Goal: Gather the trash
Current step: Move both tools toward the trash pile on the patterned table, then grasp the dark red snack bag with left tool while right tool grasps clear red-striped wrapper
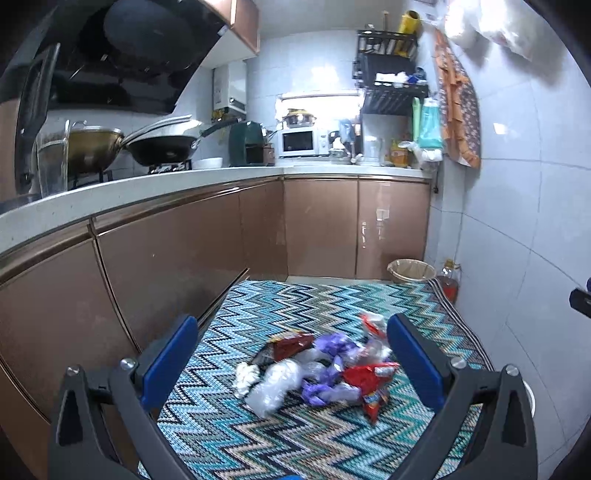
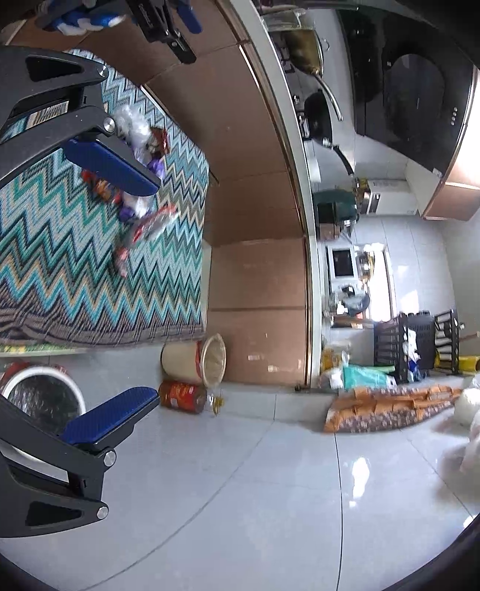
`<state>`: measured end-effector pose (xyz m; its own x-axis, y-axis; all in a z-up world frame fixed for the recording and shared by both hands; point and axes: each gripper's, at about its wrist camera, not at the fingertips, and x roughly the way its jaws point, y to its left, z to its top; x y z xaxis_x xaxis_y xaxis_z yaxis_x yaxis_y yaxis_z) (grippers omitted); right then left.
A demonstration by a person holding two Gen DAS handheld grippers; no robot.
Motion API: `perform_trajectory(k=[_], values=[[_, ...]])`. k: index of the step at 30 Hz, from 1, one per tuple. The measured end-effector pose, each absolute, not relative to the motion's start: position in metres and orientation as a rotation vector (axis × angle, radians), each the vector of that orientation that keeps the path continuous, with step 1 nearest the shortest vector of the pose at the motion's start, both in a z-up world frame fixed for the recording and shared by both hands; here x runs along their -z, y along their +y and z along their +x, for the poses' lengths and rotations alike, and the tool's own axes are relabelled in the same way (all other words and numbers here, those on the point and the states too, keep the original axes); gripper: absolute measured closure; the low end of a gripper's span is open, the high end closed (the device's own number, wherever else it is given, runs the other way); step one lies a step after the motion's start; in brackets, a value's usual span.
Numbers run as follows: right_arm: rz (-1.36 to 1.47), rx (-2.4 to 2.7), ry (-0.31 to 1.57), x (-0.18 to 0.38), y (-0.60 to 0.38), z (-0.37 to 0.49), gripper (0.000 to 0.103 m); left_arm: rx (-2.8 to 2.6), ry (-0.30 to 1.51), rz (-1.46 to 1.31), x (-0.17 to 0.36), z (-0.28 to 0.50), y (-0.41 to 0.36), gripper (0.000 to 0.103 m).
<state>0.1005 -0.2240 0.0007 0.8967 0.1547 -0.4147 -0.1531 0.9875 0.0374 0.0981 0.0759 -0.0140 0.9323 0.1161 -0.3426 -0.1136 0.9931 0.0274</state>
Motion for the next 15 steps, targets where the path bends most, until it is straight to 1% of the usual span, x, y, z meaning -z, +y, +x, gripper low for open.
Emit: perform_trajectory(k=[4,9,14,15], values=[[0.018,-0.236,0.47,0.006,-0.21,0.128,0.0,-0.172,0.395,-0.023,0.021,0.119,0.109,0.0],[-0.005,-0.319,0.566,0.033,-0.185,0.171,0.002,-0.162,0.496,-0.081,0.049,0.146,0.146,0.0],[-0.062,-0.376,0.685,0.071,-0.161,0.216,0.029,-0.065,0.584,-0.118,0.077,0.171,0.168,0.002],[-0.079,-0.384,0.706,0.078,-0.157,0.223,0.032,-0.05,0.595,-0.101,0.082,0.176,0.169,0.002]])
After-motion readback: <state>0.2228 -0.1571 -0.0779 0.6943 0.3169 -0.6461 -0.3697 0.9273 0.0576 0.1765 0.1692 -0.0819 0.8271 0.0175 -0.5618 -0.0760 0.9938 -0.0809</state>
